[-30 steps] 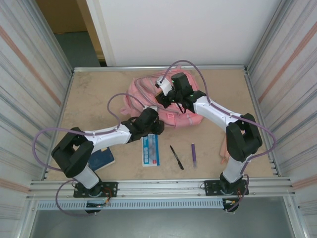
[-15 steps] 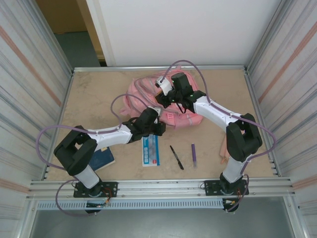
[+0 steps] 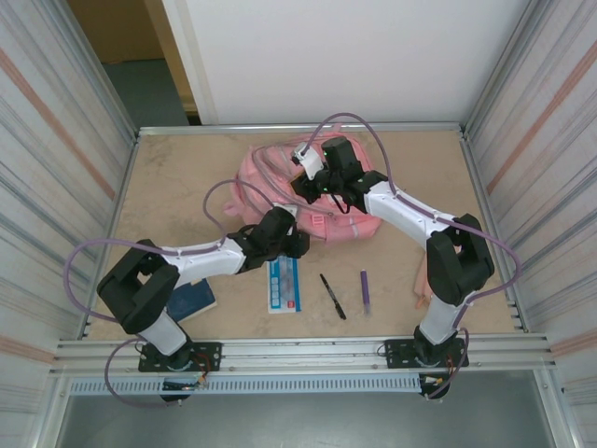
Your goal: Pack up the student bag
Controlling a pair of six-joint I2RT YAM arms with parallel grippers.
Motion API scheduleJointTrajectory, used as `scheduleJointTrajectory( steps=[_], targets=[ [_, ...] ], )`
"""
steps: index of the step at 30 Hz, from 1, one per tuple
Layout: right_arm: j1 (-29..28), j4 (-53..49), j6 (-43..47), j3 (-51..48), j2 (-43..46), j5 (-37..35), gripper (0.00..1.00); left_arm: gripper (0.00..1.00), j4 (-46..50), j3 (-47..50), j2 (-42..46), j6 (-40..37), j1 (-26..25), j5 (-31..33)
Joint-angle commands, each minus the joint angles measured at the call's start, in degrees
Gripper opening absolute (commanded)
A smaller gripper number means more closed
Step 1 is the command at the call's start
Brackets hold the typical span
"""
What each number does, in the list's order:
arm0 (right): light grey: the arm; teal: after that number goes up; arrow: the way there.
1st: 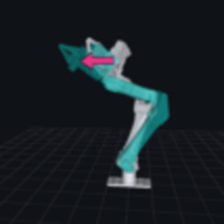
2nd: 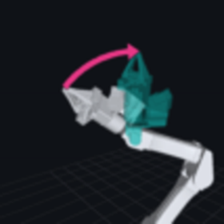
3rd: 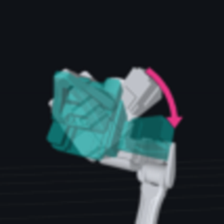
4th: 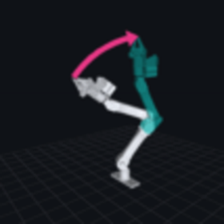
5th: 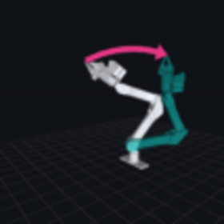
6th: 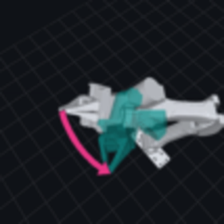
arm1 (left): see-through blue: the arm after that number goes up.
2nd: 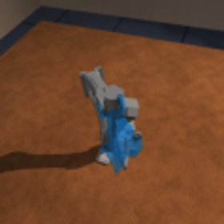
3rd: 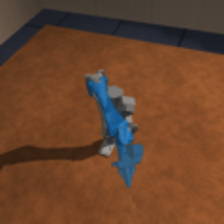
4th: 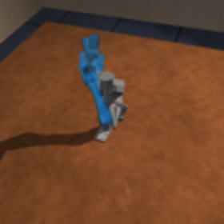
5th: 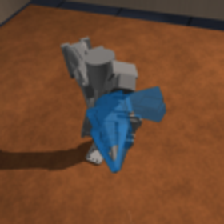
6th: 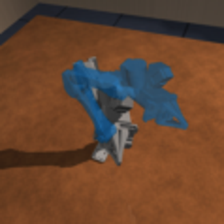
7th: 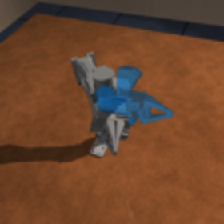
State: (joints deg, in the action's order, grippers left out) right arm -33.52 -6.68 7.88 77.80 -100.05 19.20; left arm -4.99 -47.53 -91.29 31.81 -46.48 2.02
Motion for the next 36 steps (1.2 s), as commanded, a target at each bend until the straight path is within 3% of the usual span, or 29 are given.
scheduleJointTrajectory(
  steps=[1,9,15,28,36],
  targets=[
    [-0.24,4.67,-3.48,1.37,4.44,4.6,0.0,0.4,-2.52,1.4,1.85,2.13,0.51,-3.0],
    [-0.41,6.92,-8.81,2.17,5.46,10.42,0.0,0.34,0.28,-1.02,-0.19,3.15,1.74,0.28],
    [-0.94,7.47,-9.08,0.47,7.24,10.77,0.0,0.17,1.47,-1.71,-1.22,2.92,2.3,1.29],
    [-2.21,-8.2,16.01,-2.68,8.86,-5.86,0.0,0.0,11.78,1.0,11.33,-3.25,3.98,4.48],
    [-2.61,-12.99,23.69,-3.04,5.8,-14.31,0.0,0.0,12.02,3.58,16.08,-2.94,13.69,-10.79]
  ],
)
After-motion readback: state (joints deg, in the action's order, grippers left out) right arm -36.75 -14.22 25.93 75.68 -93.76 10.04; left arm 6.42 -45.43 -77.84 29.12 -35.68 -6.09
